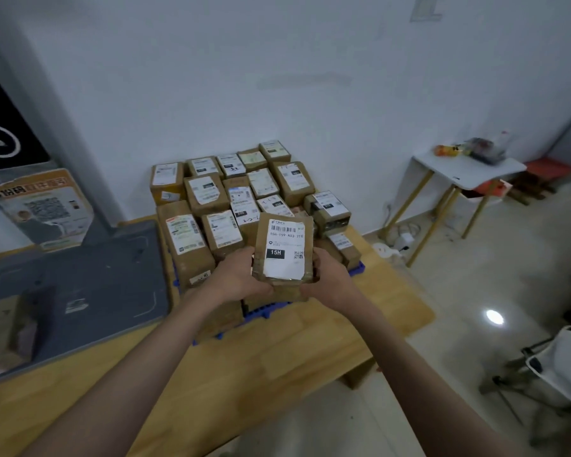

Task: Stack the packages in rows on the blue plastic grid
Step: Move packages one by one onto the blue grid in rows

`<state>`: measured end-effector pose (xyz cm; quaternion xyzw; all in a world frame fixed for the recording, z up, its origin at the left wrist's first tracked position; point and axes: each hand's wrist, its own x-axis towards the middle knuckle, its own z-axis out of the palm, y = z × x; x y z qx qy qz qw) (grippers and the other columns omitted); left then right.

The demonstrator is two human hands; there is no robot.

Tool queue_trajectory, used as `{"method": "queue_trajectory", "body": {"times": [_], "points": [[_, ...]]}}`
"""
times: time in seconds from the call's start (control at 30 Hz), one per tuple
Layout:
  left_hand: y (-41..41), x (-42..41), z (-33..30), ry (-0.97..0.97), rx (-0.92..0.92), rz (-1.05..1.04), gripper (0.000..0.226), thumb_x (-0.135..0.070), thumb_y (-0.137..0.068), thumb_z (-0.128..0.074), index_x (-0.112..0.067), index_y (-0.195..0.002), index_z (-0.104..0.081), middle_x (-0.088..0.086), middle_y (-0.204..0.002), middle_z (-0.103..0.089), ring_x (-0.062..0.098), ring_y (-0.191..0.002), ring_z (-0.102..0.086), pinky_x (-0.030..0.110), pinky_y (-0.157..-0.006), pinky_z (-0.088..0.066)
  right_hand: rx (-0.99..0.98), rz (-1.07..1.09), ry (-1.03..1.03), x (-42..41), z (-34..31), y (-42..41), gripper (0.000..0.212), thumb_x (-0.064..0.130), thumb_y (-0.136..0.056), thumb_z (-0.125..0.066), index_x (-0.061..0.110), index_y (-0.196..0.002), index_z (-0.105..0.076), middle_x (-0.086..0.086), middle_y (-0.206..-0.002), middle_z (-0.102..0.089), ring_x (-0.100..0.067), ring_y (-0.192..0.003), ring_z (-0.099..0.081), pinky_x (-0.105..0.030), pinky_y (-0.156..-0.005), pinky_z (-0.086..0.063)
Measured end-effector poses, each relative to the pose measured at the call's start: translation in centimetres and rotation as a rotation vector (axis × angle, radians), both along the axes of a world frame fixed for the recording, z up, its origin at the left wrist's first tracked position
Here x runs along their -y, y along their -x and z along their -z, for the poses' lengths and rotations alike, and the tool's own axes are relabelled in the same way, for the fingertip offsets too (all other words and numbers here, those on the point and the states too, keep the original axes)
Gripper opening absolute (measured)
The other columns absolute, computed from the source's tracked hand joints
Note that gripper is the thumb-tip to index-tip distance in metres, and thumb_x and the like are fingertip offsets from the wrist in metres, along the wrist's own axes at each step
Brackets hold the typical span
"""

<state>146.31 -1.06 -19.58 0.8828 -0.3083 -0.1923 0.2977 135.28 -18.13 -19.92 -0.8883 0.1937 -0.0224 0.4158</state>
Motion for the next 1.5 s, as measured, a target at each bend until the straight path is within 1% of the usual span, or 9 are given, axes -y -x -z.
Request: {"method": "queue_trajectory", "body": {"times": [0.1, 0.2, 0.47, 0.6, 0.87, 1.0, 1.13, 1.33, 1.5], "points": [[0.4, 1.2, 0.8, -0.009, 0.015, 0.040, 0.061, -0.027, -0.067, -0.084, -0.028, -0.120, -0.054, -0.006, -0.118, -0.059, 0.017, -0.110, -0.055, 0.032, -0.087, -0.048, -0.033, 0.020, -0.018, 1.0, 1.2, 0.6, 0.071, 0.015, -0.074, -0.077, 0.013, -0.136, -0.044, -0.005, -0.131, -0.056, -0.024, -0.121, -0.052, -0.046, -0.097, -0.049], [0.0, 2.0, 1.9, -0.026, -0.007, 0.075, 0.071, -0.028, -0.068, -0.083, -0.025, -0.131, -0.051, -0.004, -0.127, -0.057, 0.018, -0.115, -0.053, 0.037, -0.093, -0.048, -0.054, 0.034, -0.043, 1.5, 2.4, 0.5, 0.074, 0.012, -0.072, -0.077, 0.014, -0.138, -0.043, -0.004, -0.135, -0.053, -0.023, -0.125, -0.048, -0.045, -0.098, -0.048], [-1.1, 4.9, 6.0, -0.048, -0.064, 0.087, 0.072, -0.035, -0.064, -0.081, -0.029, -0.128, -0.048, -0.009, -0.116, -0.053, 0.014, -0.106, -0.054, 0.035, -0.079, -0.052, -0.188, 0.094, -0.021, 4.0, 5.0, 0.0, 0.082, 0.013, -0.073, -0.078, 0.018, -0.144, -0.035, -0.002, -0.132, -0.051, -0.022, -0.111, -0.057, -0.041, -0.087, -0.055], [-0.8, 7.2, 8.5, -0.086, -0.086, 0.131, 0.084, -0.038, -0.064, -0.082, -0.028, -0.136, -0.042, -0.005, -0.127, -0.049, 0.014, -0.108, -0.048, 0.028, -0.078, -0.042, -0.292, 0.141, -0.053, 6.0, 6.5, 0.5, 0.090, 0.008, -0.073, -0.078, 0.016, -0.149, -0.030, -0.007, -0.134, -0.051, -0.025, -0.115, -0.057, -0.045, -0.090, -0.054], [-3.7, 12.7, 9.7, -0.164, -0.117, 0.226, 0.057, -0.031, -0.067, -0.082, -0.028, -0.110, -0.047, -0.007, -0.103, -0.052, 0.001, -0.079, -0.047, 0.018, -0.059, -0.039, -0.315, 0.210, -0.097, 10.1, 8.4, -1.2, 0.089, 0.009, -0.076, -0.077, 0.013, -0.150, -0.028, -0.007, -0.135, -0.051, -0.024, -0.120, -0.053, -0.044, -0.091, -0.055], [-7.1, 16.1, 9.2, -0.287, -0.127, 0.262, 0.070, -0.029, -0.066, -0.083, -0.017, -0.125, -0.048, 0.003, -0.119, -0.051, 0.020, -0.106, -0.053, 0.039, -0.088, -0.050, -0.279, 0.225, -0.142, 12.6, 9.4, -3.4, 0.078, 0.010, -0.076, -0.077, 0.016, -0.142, -0.036, -0.004, -0.131, -0.054, -0.020, -0.115, -0.053, -0.037, -0.085, -0.054], [-10.6, 19.4, 8.9, -0.391, -0.074, 0.315, 0.068, -0.025, -0.069, -0.081, -0.017, -0.127, -0.045, 0.005, -0.119, -0.050, 0.020, -0.102, -0.052, 0.032, -0.079, -0.049, -0.231, 0.253, -0.249, 14.8, 10.4, -5.9, 0.070, 0.008, -0.076, -0.077, 0.020, -0.135, -0.041, 0.000, -0.125, -0.056, -0.013, -0.105, -0.052, -0.026, -0.075, -0.049], [-15.1, 21.8, 10.0, -0.537, 0.046, 0.376, 0.085, -0.031, -0.074, -0.079, -0.019, -0.144, -0.033, 0.003, -0.137, -0.045, 0.023, -0.121, -0.048, 0.038, -0.097, -0.046, -0.229, 0.291, -0.472, 15.9, 12.6, -8.9, 0.071, 0.020, -0.076, -0.082, 0.017, -0.134, -0.041, 0.003, -0.125, -0.058, -0.016, -0.112, -0.058, -0.035, -0.085, -0.058], [-17.5, 20.8, 10.7, -0.629, 0.130, 0.294, 0.084, -0.014, -0.083, -0.068, -0.021, -0.152, -0.021, 0.003, -0.153, -0.031, 0.026, -0.126, -0.047, 0.040, -0.087, -0.053, -0.358, 0.183, -0.476, 16.0, 14.4, -10.6, 0.052, 0.018, -0.083, -0.074, 0.023, -0.124, -0.042, 0.013, -0.103, -0.056, -0.013, -0.097, -0.063, -0.034, -0.079, -0.059]]}}
